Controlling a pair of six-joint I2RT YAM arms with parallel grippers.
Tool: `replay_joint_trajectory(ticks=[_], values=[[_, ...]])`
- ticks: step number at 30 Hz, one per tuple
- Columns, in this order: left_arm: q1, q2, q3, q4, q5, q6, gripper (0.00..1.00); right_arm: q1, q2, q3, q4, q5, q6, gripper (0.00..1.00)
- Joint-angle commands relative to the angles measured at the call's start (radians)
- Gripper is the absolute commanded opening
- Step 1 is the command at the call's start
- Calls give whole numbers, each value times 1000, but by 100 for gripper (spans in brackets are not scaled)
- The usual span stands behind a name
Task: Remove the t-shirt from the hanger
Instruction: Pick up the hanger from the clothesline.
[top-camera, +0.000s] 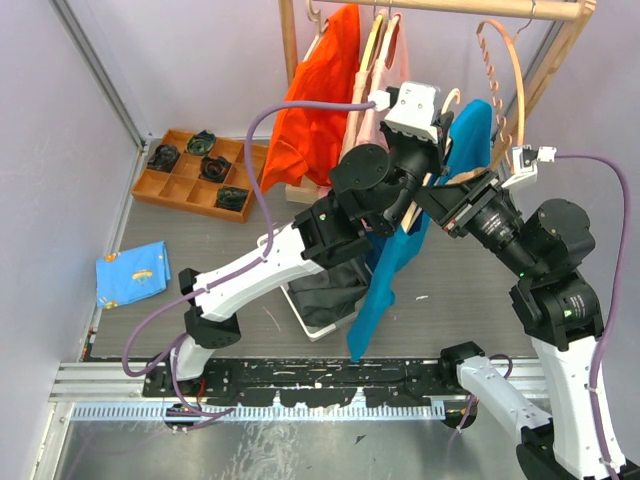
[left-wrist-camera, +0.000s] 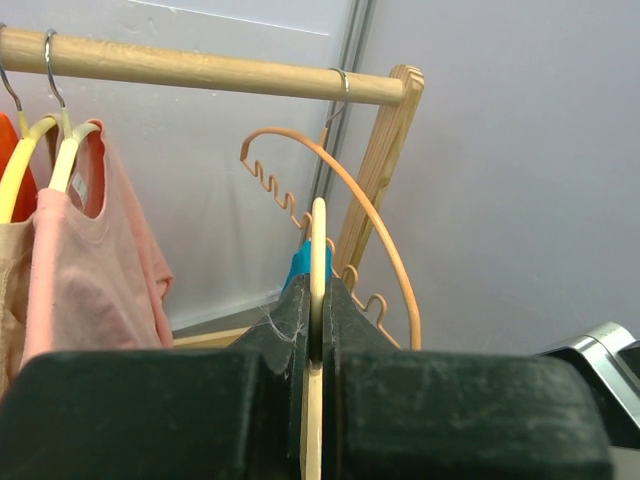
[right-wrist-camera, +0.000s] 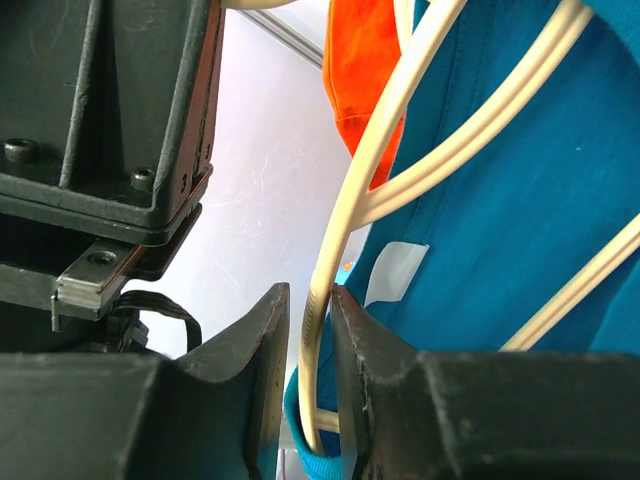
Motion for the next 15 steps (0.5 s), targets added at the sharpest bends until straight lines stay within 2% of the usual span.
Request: replay_joint_trajectory(ticks=[1,5,9,13,15], values=[[-14,3,41,96,-16,10,0,-3,10,-7,87,-18,12,29],[-18,0,40,101,-22,19,0,-3,12,-14,96,-15,15,27],[-19,-3,35,107,-29,26,0,-2,12,-16,103,-16,18,9],[-19,-15,21,114,-40,45,1,-2,3,-16,101,-8,17,1],[-18,-32,-2,119,-45,54,11,-3,-4,-16,100,-8,15,1]])
